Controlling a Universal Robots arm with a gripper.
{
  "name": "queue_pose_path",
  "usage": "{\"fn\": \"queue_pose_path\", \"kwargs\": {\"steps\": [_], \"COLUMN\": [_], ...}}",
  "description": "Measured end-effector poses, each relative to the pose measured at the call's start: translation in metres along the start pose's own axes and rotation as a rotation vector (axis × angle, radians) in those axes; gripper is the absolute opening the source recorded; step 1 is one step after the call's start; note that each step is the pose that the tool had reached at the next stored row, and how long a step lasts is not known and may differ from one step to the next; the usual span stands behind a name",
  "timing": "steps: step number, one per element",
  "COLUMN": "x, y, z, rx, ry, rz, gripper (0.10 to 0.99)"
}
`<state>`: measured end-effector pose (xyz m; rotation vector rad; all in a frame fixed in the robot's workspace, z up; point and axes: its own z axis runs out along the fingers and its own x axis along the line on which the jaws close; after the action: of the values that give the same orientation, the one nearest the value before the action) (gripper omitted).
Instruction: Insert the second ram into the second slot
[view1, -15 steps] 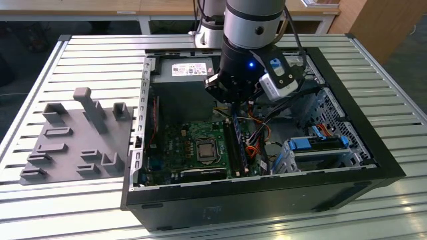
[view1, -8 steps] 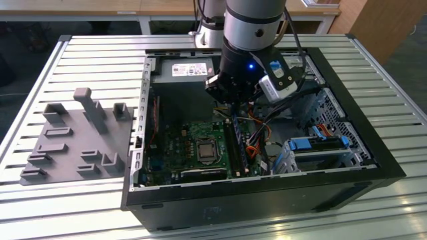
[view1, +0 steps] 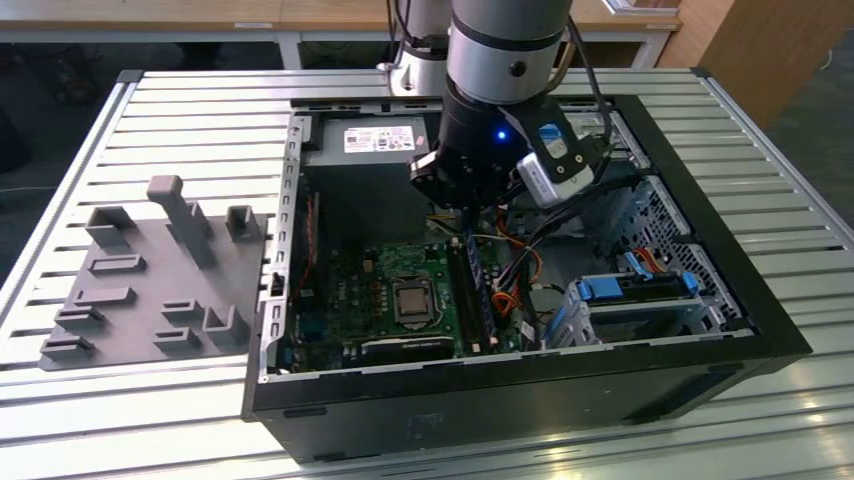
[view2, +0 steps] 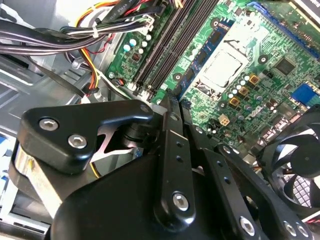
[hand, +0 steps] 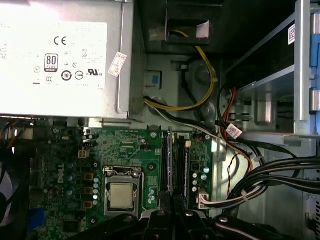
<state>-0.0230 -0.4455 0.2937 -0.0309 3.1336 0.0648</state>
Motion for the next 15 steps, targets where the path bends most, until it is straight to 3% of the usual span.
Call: {"fn": "queue_pose_path", "kwargs": {"steps": [5,15], "x": [0.0,0.0], "y": [-0.0001,-0.0001], "z": [0.0016,0.0019], "rx": [0.0,0.0], "ry": [0.0058,0.006], "rz": [0.0,0.0], "gripper": [0.133,0.133]}}
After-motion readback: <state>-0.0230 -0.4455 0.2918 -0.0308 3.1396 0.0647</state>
